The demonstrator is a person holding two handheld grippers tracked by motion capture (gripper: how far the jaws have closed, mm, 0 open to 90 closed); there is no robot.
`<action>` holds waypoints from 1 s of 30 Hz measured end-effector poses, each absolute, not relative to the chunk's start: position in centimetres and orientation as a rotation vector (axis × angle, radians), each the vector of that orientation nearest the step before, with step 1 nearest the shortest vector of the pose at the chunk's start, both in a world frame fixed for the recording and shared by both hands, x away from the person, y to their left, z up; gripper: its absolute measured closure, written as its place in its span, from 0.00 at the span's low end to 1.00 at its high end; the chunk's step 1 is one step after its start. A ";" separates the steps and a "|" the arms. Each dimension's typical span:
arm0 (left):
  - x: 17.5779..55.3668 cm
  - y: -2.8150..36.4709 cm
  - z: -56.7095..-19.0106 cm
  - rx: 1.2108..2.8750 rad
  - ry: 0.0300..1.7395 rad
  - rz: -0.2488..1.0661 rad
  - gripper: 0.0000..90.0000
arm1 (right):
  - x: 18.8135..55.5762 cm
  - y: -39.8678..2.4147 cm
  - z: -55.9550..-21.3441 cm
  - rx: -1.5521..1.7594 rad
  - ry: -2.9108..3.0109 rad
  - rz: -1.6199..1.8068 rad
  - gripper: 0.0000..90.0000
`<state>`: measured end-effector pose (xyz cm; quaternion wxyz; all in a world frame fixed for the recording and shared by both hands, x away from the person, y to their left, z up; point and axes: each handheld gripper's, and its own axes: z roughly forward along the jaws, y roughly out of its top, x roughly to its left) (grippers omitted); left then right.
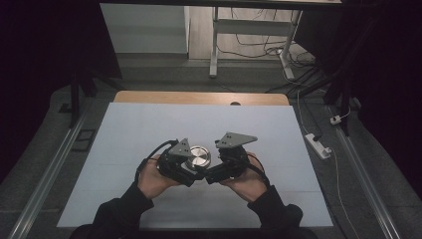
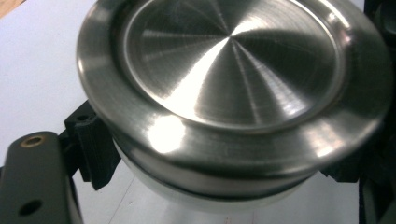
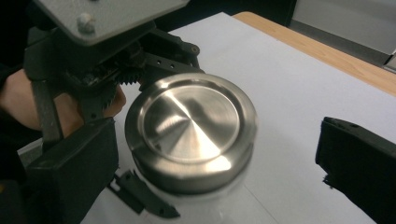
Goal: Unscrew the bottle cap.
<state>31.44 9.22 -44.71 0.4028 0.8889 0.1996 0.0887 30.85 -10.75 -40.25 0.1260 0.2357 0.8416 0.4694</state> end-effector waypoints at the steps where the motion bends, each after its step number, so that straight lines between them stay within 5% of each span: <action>1: 31.4 9.2 -44.7 2.248 0.505 0.223 0.18 | 30.9 -10.5 -40.3 0.680 2.458 1.371 0.04; 11: 31.4 9.2 -44.7 2.260 0.486 0.202 0.18 | 31.1 -8.9 -40.7 0.595 2.507 1.345 0.22; 26: 30.9 9.1 -44.4 2.244 0.253 0.022 0.18 | 32.7 -11.7 -40.8 0.144 2.730 1.631 0.21; 30: 31.1 9.4 -44.3 2.242 0.306 0.060 0.18 | 32.6 -11.7 -40.4 0.259 2.721 1.587 0.07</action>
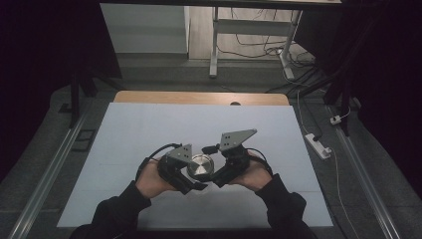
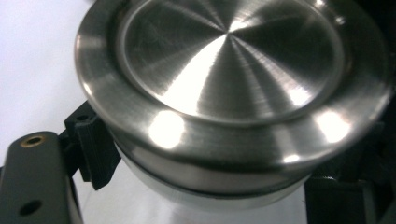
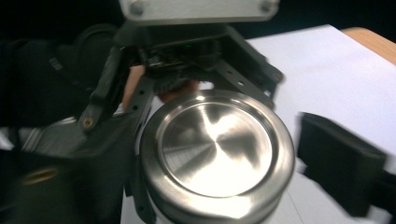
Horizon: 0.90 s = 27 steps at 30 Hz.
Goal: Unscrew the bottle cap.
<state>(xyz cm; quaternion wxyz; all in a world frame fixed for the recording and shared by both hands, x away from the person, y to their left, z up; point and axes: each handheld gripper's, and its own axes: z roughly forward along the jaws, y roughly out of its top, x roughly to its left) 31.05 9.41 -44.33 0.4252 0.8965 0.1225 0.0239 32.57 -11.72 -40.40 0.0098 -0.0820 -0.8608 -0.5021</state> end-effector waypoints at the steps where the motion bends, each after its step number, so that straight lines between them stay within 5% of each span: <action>1: 31.2 9.7 -44.2 2.235 0.359 0.106 0.18 | 32.2 -11.8 -39.8 -0.344 -2.730 -1.573 0.03; 15: 30.7 9.3 -44.0 2.256 0.459 0.232 0.18 | 30.0 -9.2 -40.1 -0.656 -2.937 -1.611 0.22; 27: 30.6 9.4 -44.2 2.215 0.190 -0.033 0.18 | 31.7 -11.7 -40.1 -0.169 -2.693 -1.591 0.22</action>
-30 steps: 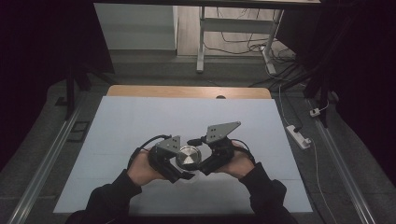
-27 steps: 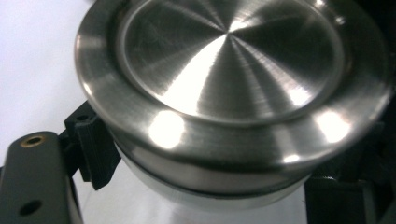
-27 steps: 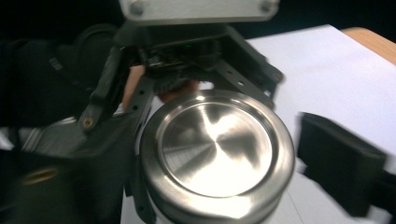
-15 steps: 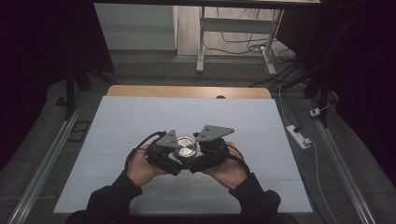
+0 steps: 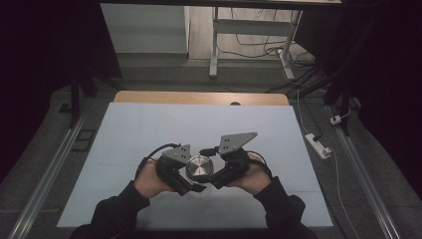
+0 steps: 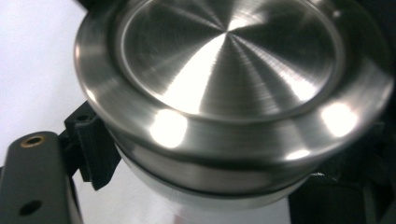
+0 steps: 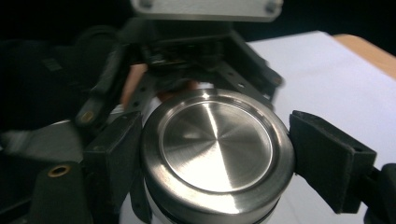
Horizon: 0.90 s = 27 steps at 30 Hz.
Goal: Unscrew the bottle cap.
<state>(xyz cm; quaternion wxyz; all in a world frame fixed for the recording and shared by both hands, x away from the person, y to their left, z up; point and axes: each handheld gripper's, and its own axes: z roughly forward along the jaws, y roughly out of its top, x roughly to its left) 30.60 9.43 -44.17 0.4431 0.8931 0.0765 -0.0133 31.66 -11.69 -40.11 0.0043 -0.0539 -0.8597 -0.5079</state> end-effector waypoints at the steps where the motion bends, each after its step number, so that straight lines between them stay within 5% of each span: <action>1: 30.6 9.4 -44.2 2.215 0.190 -0.033 0.18 | 31.7 -11.7 -40.1 -0.169 -2.693 -1.591 0.22; 9: 30.6 9.5 -43.9 2.247 0.388 0.204 0.18 | 31.1 -12.1 -38.7 -0.313 -2.728 -1.650 0.10; 16: 30.5 9.2 -43.8 2.233 0.476 0.255 0.18 | 29.9 -10.2 -39.2 -0.602 -2.943 -1.610 0.13; 21: 30.2 9.0 -43.8 2.247 0.434 0.236 0.18 | 29.3 -9.3 -39.8 -0.569 -3.010 -1.610 0.21; 27: 30.5 9.9 -43.7 2.189 0.267 0.043 0.18 | 30.0 -10.6 -39.3 -0.340 -2.836 -1.629 0.22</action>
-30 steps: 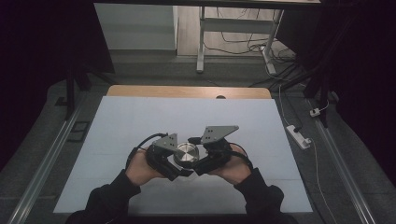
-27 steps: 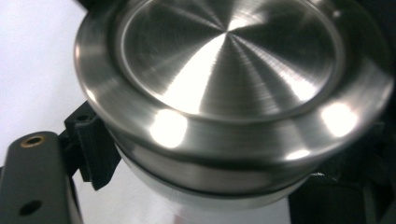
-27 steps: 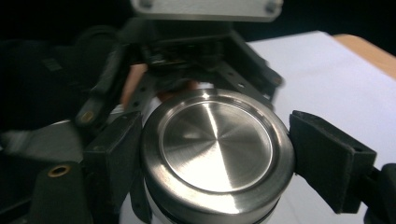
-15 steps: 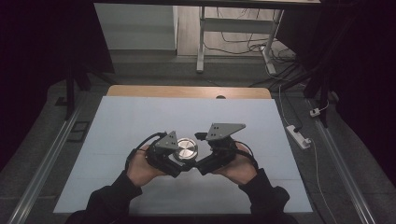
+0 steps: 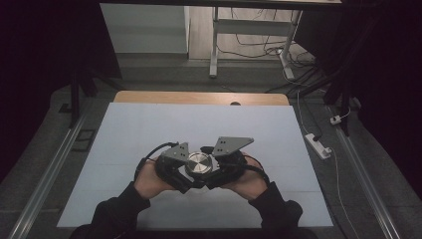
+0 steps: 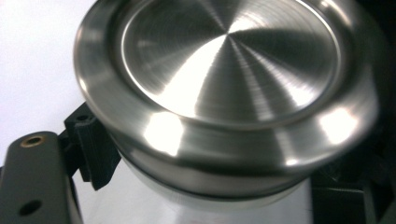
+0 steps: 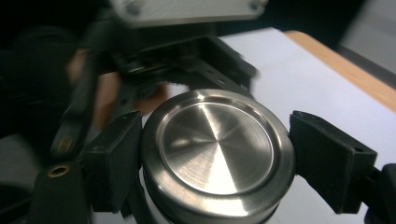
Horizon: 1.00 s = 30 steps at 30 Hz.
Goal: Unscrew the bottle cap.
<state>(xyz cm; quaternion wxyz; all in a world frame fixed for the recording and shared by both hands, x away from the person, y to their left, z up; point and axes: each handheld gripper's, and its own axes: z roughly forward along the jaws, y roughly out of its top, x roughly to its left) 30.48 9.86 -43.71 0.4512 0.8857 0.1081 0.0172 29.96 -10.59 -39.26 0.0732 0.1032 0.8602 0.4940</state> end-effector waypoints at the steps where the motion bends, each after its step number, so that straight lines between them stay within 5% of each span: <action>1: 30.4 9.9 -43.6 2.171 0.201 -0.012 0.18 | 30.1 -10.9 -39.2 0.271 2.613 1.527 0.22; 6: 30.1 9.5 -43.6 2.179 0.185 -0.013 0.18 | 30.6 -11.6 -39.1 0.192 2.690 1.592 0.22; 11: 30.4 9.4 -43.7 2.233 0.398 0.180 0.18 | 30.5 -11.9 -38.2 0.408 2.594 1.554 0.10; 19: 30.2 9.1 -43.6 2.235 0.446 0.226 0.18 | 29.5 -9.5 -39.4 0.505 2.485 1.342 0.18; 30: 30.3 9.8 -43.4 2.195 0.270 0.045 0.18 | 29.7 -10.3 -39.1 0.374 2.574 1.467 0.22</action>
